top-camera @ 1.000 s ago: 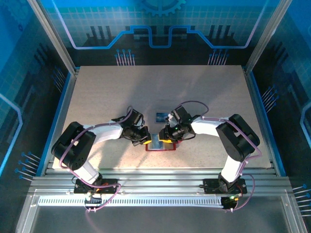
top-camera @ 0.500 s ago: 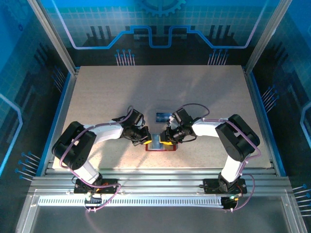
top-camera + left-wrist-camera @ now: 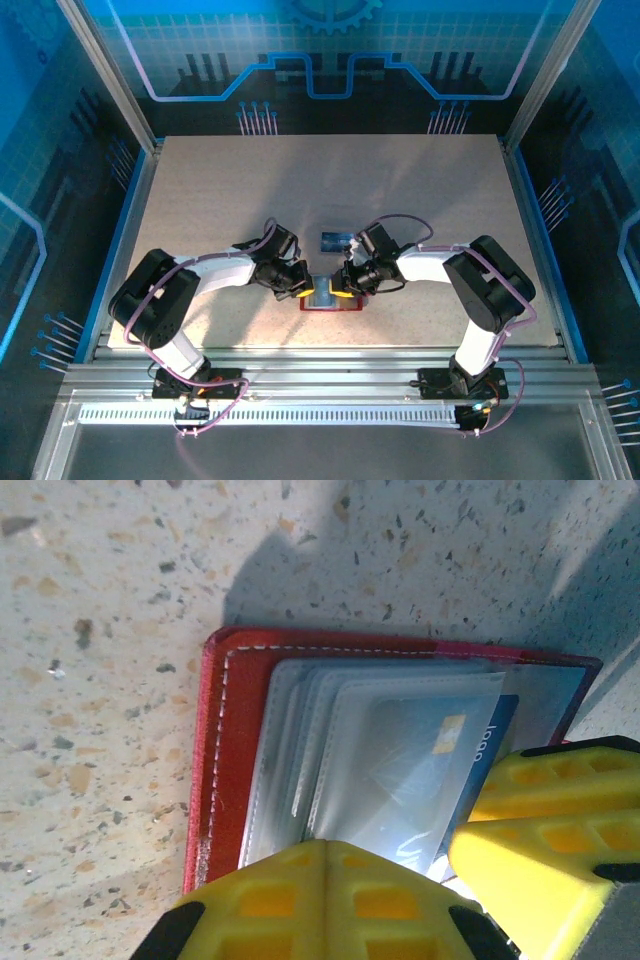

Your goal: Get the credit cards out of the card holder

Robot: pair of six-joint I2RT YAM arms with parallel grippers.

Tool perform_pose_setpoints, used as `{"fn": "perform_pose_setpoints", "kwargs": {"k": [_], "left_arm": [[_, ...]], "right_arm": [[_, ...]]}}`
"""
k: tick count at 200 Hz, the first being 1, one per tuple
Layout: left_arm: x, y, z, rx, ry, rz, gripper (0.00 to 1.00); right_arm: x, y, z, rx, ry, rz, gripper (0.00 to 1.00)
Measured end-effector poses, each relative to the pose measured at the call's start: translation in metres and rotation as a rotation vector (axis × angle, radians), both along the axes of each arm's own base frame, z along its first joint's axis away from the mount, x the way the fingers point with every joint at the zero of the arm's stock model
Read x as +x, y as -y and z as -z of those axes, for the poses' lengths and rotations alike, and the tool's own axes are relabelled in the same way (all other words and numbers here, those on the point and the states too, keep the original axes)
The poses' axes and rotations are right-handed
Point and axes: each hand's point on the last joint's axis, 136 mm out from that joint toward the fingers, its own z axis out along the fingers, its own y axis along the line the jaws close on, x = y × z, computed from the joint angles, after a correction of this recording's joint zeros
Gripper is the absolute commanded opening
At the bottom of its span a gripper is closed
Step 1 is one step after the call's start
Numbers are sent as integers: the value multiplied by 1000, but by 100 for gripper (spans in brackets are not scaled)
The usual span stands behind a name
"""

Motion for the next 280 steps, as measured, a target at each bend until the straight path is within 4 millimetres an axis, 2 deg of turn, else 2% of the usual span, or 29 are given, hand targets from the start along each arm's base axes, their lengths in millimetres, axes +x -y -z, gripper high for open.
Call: {"fn": "perform_pose_setpoints", "kwargs": {"k": [75,124,174,215,280], "left_arm": [[0,0,0,3,-1,0,5],[0,0,1,6,1,3,5],[0,-1,1,11,-2,2,5],[0,-1,0,11,-2,2,5],[0,-1,0,13,0,6,5]], "right_arm": [[1,4,2,-3,-6,10,11],[1,16,1,-6,-5,29,10],[5,30,-9,-13,18,39,9],[0,43,-9,-45,12,27,9],[-6,49,-9,-73,1,7,8]]}}
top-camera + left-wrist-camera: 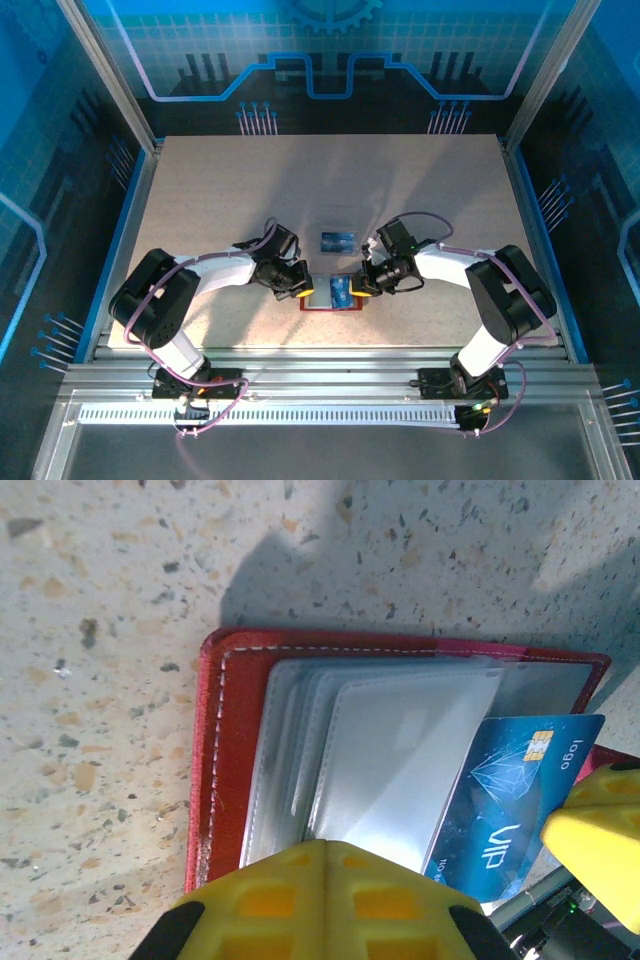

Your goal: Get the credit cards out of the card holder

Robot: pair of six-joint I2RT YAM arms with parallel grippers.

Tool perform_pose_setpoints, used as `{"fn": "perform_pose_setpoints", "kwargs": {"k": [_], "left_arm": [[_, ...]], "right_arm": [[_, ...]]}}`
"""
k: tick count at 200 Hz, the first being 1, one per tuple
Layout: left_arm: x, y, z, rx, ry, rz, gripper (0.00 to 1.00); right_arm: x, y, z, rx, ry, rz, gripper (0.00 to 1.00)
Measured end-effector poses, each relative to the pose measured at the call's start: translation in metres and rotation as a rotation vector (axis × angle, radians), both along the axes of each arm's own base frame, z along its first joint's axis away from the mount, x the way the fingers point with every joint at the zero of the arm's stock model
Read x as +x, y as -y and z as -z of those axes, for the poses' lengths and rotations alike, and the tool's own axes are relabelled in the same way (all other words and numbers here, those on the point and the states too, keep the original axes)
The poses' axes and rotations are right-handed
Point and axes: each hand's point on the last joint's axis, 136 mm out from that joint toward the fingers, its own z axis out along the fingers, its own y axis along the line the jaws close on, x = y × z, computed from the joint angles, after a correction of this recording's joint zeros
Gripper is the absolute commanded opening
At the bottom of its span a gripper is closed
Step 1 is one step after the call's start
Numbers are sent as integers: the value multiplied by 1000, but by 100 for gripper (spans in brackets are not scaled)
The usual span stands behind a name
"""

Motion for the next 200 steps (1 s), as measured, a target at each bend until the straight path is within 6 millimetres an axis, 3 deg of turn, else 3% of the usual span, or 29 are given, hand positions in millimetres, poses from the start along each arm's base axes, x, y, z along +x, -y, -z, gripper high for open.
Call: {"fn": "perform_pose_setpoints", "kwargs": {"k": [95,136,200], "left_arm": [[0,0,-1,4,5,10,5],[0,-1,0,8,3,9,9],[-1,-1,0,10,1,9,10]], "right_arm": [[5,4,-3,-26,35,14,7],[7,-1,-7,5,28,24,15],[12,-8,-13,38,40,36,14]]}}
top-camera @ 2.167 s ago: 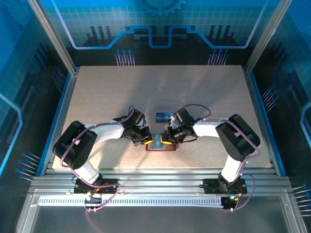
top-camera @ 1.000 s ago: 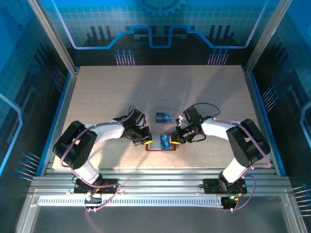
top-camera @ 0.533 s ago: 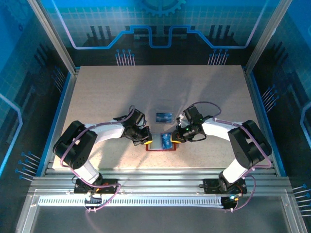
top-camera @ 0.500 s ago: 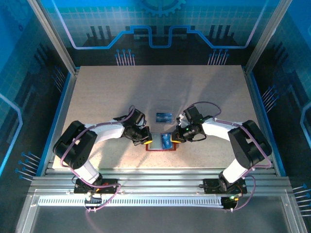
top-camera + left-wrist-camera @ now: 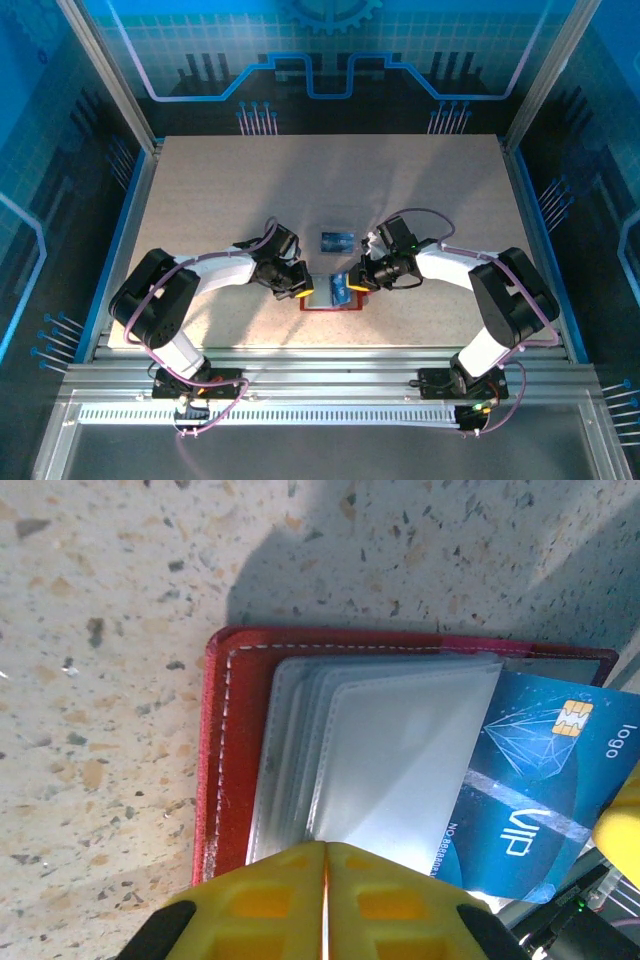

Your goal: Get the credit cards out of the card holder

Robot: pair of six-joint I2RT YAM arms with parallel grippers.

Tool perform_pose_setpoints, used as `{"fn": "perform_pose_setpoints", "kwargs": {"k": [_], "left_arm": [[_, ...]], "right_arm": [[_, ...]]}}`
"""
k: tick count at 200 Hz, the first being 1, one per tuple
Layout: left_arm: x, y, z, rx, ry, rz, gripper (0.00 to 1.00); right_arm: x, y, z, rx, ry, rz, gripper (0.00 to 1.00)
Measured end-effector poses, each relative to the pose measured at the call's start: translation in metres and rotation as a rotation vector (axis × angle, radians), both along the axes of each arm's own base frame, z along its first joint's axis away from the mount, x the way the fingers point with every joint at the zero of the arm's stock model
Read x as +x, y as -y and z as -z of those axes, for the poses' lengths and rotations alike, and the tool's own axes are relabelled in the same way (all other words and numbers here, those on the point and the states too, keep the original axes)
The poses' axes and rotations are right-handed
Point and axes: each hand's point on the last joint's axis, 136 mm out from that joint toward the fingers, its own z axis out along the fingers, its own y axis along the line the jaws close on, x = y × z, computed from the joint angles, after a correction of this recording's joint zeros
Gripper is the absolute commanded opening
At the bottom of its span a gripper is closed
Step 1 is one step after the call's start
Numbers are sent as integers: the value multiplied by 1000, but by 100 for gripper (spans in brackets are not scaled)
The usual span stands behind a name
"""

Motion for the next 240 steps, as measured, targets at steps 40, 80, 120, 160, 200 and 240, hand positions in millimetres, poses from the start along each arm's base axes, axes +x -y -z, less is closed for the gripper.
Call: {"fn": "perform_pose_setpoints", "kwargs": {"k": [40,80,120,160,200,240], "left_arm": [[0,0,0,0,0,0,11],[0,0,0,0,0,0,11],[0,0,-1,-1,2,-1,14],[4,-2,-14,-3,44,-10,16],[10,-5,-32,-14,104,-27,17],[12,-17,-35,-11,125,-61,17]], "right_arm": [[0,0,2,-2,-5,-1,15],[0,0,6,-6,-13,1,12],[0,0,5,-4,-13,4,8],[0,0,2,-3,-5,2,7],[-1,6,-9,-38,30,-19,5],[10,9,-28,-84,112,-73,4]]}}
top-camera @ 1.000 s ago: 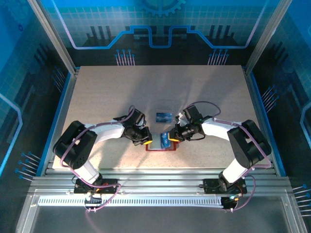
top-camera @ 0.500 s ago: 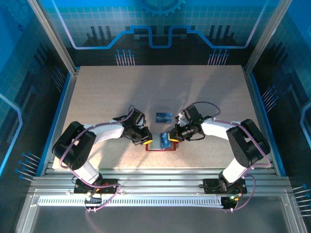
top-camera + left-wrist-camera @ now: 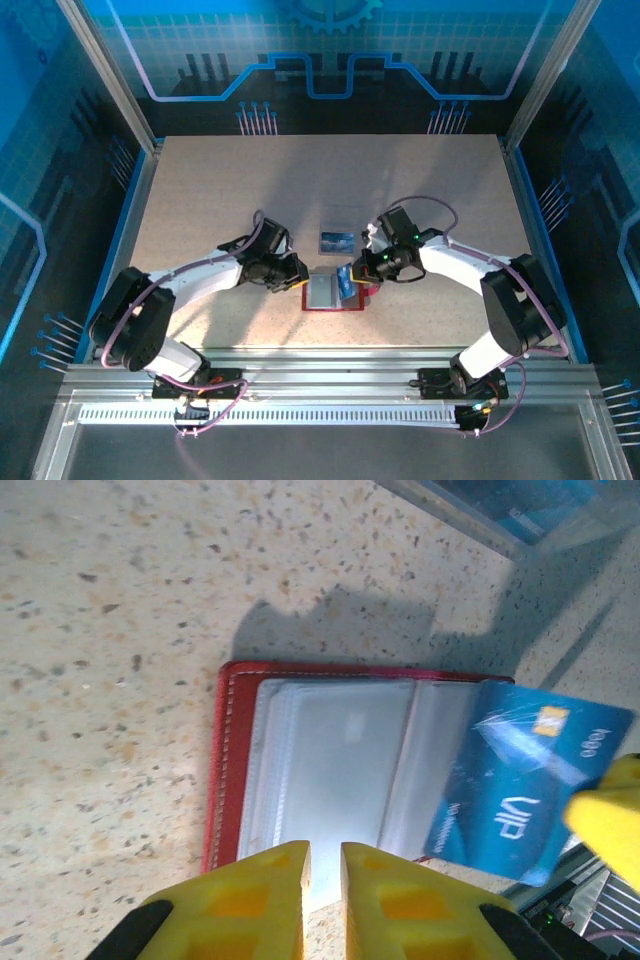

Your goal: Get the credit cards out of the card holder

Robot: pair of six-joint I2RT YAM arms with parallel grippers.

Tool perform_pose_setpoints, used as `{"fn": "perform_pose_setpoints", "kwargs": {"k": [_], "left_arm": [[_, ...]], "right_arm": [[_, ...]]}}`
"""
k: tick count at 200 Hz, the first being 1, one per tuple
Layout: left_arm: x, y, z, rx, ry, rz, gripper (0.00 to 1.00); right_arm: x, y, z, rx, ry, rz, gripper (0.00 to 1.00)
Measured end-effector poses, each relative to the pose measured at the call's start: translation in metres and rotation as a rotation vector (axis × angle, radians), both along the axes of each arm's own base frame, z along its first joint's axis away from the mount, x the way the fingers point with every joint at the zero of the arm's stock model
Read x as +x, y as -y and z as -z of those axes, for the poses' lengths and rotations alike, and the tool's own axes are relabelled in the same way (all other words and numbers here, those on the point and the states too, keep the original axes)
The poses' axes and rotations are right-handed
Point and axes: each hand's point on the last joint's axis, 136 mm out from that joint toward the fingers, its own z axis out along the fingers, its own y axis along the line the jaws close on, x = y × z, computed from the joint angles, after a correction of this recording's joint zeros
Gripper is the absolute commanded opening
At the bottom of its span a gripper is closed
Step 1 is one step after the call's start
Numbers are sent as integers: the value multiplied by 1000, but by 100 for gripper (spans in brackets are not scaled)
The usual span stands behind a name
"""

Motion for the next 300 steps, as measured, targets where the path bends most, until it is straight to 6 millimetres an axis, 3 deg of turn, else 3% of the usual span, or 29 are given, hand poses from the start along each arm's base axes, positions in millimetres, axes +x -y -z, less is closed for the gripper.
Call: {"fn": "perform_pose_setpoints", "kwargs": {"k": [70,127,176,214,300], "left_arm": [[-2,-15,0,11,11,-38,18],[-7,-24,-1,8,23,-56,18],[-11,-27,1,10,18,-59,19],[-12,-28,0,8,21,-62,19],[-9,-29,-1,5,28,-69,20]], "right_arm": [[20,-1,-41,-61,211,-197,0],[38,5,-69,-185,473,-493,0],[57,0,-75,-275,587,-763,0],[77,-4,-68,-350,600,-933,0],[111,-6,-57,-438,568,-1134,0]]}}
